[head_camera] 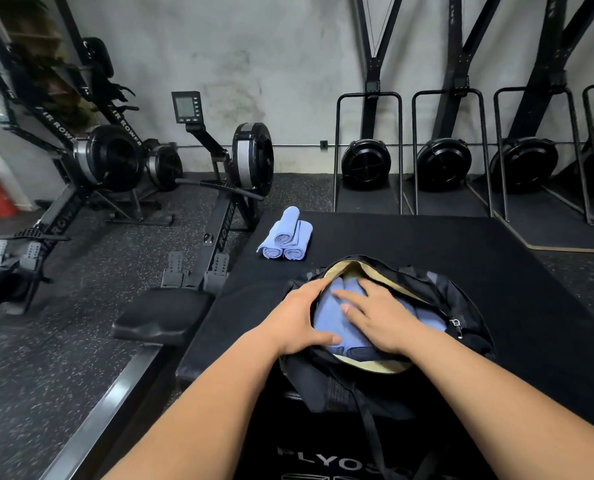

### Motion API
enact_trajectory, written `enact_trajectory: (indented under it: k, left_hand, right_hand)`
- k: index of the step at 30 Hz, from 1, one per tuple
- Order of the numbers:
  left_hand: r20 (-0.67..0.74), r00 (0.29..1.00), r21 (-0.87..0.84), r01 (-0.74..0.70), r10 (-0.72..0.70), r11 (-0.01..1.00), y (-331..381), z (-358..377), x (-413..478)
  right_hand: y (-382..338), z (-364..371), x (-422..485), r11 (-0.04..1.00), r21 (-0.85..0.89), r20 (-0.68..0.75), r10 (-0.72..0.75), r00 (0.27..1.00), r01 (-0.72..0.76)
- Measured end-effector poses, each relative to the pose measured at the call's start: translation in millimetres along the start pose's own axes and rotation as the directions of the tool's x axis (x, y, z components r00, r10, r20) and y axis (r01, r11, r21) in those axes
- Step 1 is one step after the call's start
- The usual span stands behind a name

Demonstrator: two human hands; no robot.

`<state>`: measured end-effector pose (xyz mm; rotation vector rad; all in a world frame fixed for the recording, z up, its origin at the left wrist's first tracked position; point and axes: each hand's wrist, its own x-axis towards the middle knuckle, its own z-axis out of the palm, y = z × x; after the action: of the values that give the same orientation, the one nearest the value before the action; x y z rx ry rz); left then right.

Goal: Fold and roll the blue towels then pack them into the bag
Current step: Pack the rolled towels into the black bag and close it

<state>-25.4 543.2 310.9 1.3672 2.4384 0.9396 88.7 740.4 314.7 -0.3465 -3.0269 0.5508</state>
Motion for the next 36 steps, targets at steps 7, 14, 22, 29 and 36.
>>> enact_trajectory:
  k: [7, 14, 22, 29, 36]
  left_hand:
    - [-0.169, 0.985, 0.097, -0.022, 0.039, 0.995, -6.8, -6.3, -2.0]
    - [-0.180, 0.970, 0.190, -0.130, 0.165, 0.973, -30.2, -5.8, -2.2]
    - [-0.264, 0.951, 0.105, -0.137, 0.161, 0.985, -61.5, -6.3, 2.3]
    - [-0.302, 0.950, -0.032, 0.068, -0.075, 0.997, -117.9, 5.8, 4.8]
    - [-0.328, 0.939, -0.010, 0.107, -0.104, 0.994, -130.4, 15.1, 11.5]
  right_hand:
    - [-11.7, -29.2, 16.0, 0.983, 0.118, -0.530, -0.057, 0.846, 0.141]
    - [-42.0, -38.3, 59.3, 0.996, 0.060, -0.673, -0.011, 0.739, 0.069]
    - [-74.9, -44.5, 135.8, 0.990, -0.032, -0.233, 0.123, 0.965, -0.135]
    - [-76.3, -32.6, 204.3, 0.982, -0.078, 0.109, 0.181, 0.977, -0.173]
    - [-71.4, -3.5, 260.2, 0.992, 0.035, 0.118, 0.114, 0.987, -0.118]
